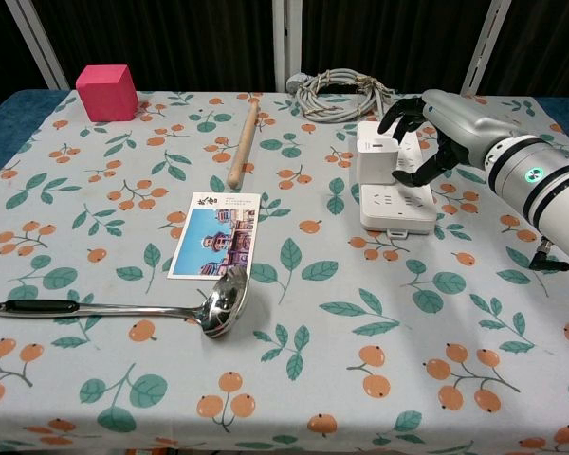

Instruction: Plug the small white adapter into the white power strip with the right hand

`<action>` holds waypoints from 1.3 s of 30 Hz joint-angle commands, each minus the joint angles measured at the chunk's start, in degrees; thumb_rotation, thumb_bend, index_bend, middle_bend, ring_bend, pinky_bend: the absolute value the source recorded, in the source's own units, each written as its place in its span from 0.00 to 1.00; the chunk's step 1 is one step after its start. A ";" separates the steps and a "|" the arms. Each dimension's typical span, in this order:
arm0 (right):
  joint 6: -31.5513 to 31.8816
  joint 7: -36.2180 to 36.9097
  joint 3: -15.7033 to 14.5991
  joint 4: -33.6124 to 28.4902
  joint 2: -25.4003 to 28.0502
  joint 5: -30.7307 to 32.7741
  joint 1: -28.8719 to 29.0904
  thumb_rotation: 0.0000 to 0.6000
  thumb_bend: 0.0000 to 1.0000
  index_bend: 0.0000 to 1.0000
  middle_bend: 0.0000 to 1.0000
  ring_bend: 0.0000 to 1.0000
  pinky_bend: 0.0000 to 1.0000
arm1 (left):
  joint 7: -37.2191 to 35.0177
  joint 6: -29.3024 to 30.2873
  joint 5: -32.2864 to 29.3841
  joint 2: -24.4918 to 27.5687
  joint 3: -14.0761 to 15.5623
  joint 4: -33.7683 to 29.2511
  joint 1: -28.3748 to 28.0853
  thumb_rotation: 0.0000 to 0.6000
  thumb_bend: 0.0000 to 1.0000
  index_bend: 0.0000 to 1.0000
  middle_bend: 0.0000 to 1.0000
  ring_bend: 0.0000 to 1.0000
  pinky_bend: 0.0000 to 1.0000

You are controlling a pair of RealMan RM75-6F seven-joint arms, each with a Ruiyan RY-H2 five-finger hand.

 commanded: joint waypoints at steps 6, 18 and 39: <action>0.48 -1.96 1.10 -16.72 10.87 0.41 -1.68 1.00 0.24 0.28 0.34 0.18 0.00 | 0.63 0.35 0.01 0.41 -0.06 -0.76 0.13 1.00 0.00 0.04 0.00 0.00 0.00; -8.02 34.68 5.66 -12.00 4.87 -3.32 -0.13 1.00 0.65 0.78 0.71 0.58 0.62 | 1.36 0.36 -0.11 0.56 -0.08 -1.47 0.18 1.00 0.00 0.04 0.00 0.00 0.00; -13.94 72.25 4.44 3.89 -2.06 -12.48 3.53 1.00 0.84 0.99 0.91 0.82 0.86 | 1.01 -0.81 -0.77 0.59 -0.29 -1.01 -0.18 1.00 0.00 0.04 0.00 0.00 0.00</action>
